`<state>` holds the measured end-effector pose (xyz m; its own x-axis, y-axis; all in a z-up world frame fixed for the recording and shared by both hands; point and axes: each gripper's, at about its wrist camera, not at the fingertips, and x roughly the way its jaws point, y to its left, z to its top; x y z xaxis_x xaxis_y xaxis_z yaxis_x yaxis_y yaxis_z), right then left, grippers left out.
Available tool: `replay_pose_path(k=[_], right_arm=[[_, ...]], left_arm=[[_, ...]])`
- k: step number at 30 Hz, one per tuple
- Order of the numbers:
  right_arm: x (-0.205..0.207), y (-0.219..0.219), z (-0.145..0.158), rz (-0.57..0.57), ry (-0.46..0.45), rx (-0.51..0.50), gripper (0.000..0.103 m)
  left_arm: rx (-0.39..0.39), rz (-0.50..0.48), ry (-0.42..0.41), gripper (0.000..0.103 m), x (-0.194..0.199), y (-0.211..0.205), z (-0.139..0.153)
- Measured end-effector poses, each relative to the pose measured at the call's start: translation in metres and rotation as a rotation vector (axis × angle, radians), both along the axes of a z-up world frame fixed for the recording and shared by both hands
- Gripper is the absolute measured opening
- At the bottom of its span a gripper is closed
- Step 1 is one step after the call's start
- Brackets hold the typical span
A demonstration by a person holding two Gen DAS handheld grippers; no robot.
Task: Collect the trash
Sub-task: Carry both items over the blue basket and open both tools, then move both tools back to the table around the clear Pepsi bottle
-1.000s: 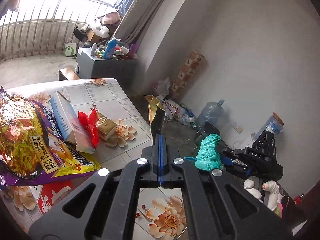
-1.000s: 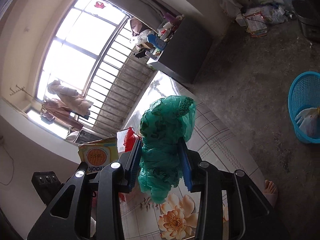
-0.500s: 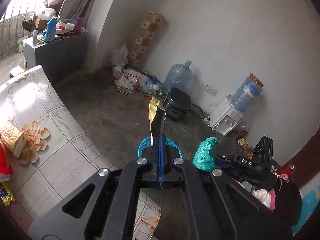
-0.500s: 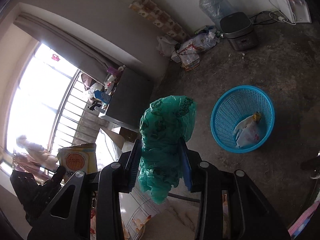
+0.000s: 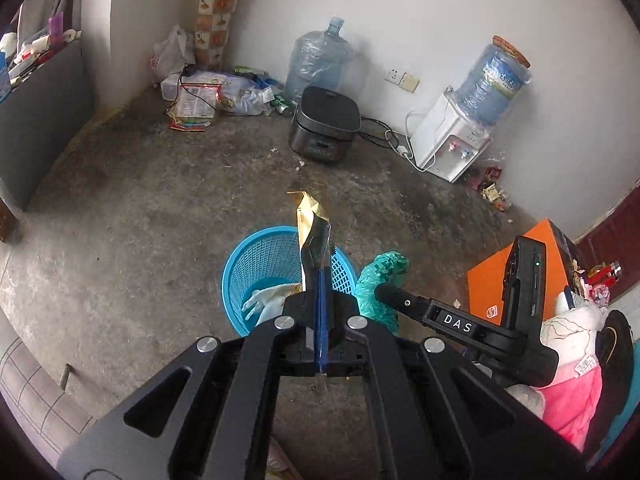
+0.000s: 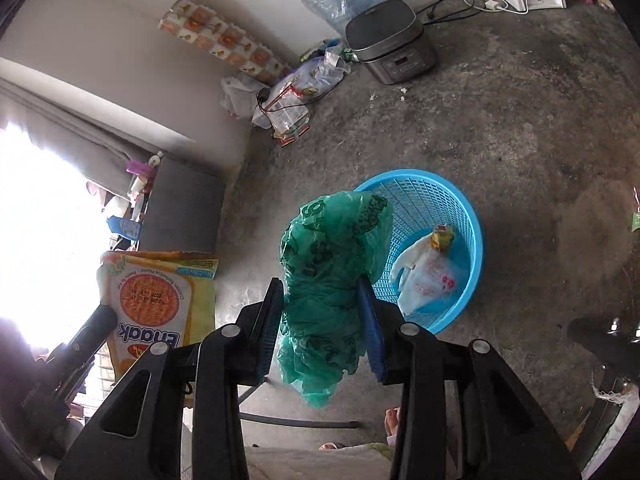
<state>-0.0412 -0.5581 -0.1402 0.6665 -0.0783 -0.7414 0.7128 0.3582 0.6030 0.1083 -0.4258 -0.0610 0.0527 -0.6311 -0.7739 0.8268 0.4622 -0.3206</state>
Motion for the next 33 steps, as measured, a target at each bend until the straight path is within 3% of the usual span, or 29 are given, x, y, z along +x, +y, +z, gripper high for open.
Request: replay_pose_path(k=[1,3,4,5,9,12,17,22,33], right_arm=[[0.003,-0.005,-0.007,-0.002,0.026,-0.006,0.039],[0.01,-0.018,-0.024,-0.012,0.096,-0.019,0.05],[0.012,-0.022,-0.032,-0.023,0.131,-0.03,0.056],[0.014,-0.026,-0.039,-0.023,0.156,-0.037,0.056],[0.014,-0.031,-0.059,-0.023,0.185,-0.021,0.056],[0.013,-0.022,-0.053,-0.003,0.177,-0.06,0.056],[0.015,-0.002,-0.018,0.044,0.119,-0.153,0.063],[0.024,0.03,0.028,0.13,0.037,-0.288,0.069],[0.062,0.125,0.11,0.389,-0.077,-0.332,0.075]], left_arm=[[0.015,-0.01,0.003,0.0,0.001,-0.01,-0.008],[0.049,-0.021,0.007,0.011,0.004,-0.026,-0.025],[0.058,-0.017,0.005,0.028,0.006,-0.031,-0.032],[0.067,-0.01,-0.002,0.038,0.007,-0.034,-0.037],[0.076,0.009,0.0,0.042,0.012,-0.036,-0.048],[0.058,0.025,-0.016,0.044,0.014,-0.026,-0.041],[-0.026,0.058,-0.089,0.066,0.009,0.012,0.0],[-0.095,0.121,-0.175,0.08,0.002,0.078,0.046],[-0.216,0.355,-0.257,0.083,-0.02,0.239,0.109]])
